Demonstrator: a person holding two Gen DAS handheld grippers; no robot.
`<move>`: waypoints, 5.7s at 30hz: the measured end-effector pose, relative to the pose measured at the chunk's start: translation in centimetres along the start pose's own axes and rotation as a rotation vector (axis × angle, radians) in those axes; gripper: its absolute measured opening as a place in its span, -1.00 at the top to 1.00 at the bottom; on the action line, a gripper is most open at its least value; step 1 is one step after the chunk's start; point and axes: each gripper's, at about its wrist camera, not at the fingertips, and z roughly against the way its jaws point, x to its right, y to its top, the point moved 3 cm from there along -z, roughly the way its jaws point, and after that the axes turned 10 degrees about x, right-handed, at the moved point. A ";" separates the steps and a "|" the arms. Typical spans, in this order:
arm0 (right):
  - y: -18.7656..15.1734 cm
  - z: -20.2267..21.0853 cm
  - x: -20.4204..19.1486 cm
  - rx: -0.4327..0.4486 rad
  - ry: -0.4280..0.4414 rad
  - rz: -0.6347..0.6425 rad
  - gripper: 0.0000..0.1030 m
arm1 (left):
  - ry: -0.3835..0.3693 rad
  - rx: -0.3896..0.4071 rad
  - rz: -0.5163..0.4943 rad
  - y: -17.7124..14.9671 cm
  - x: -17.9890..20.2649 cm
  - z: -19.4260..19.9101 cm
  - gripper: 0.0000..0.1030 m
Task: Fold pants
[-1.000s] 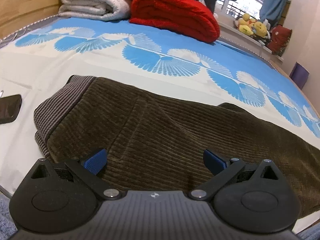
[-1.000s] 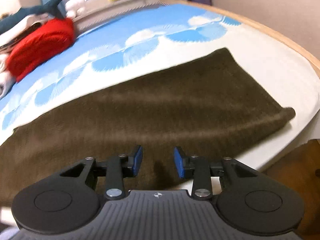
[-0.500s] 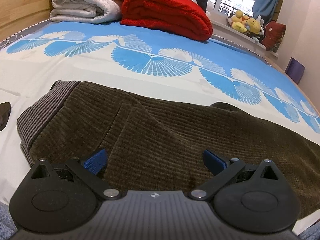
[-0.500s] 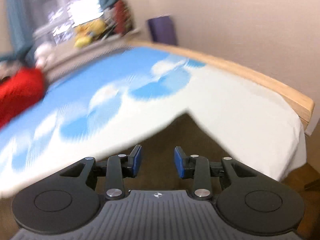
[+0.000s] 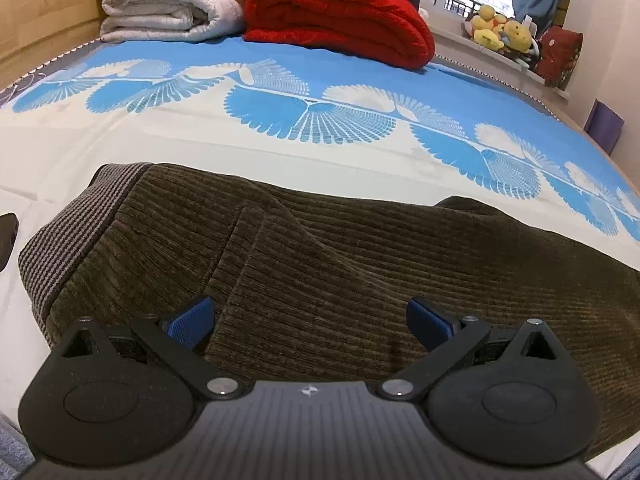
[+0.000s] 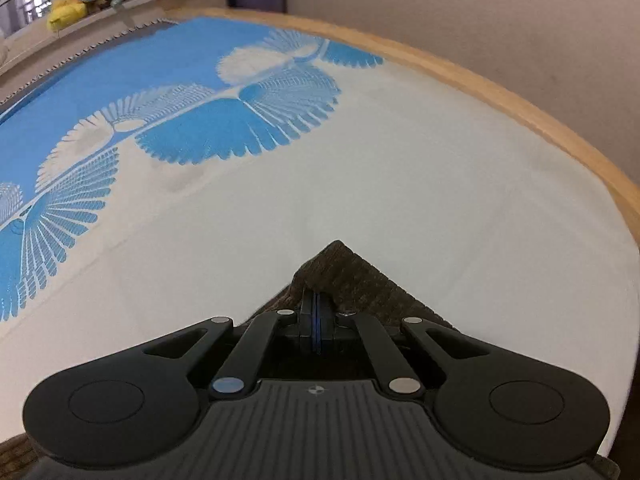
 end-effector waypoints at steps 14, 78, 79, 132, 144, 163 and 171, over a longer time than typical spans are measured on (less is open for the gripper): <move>-2.2 20.0 -9.1 0.032 0.574 0.091 0.49 | -0.038 0.095 0.031 2.3 -0.5 2.1 -0.99; -19.5 26.8 -42.0 0.082 0.909 0.508 0.73 | -0.002 0.034 0.080 7.2 -8.3 -2.3 -0.99; -19.2 26.9 -41.9 0.091 0.881 0.496 0.53 | -0.002 0.033 0.080 7.2 -8.3 -2.3 -0.99; -10.6 20.3 3.7 -0.006 0.172 -0.134 -0.89 | -0.103 -0.142 -0.279 -5.4 15.3 3.0 -0.99; -11.2 18.2 11.3 0.046 -0.007 -0.374 -0.89 | -0.113 -0.186 -0.329 -6.7 19.7 2.1 -0.99; -9.4 19.3 18.1 0.238 -0.004 -0.642 -0.88 | -0.202 -0.206 -0.373 -6.4 24.3 1.2 -0.99; -8.3 15.4 23.2 0.134 0.212 -0.636 -0.88 | -0.104 -0.164 -0.259 -2.4 18.2 0.3 -0.99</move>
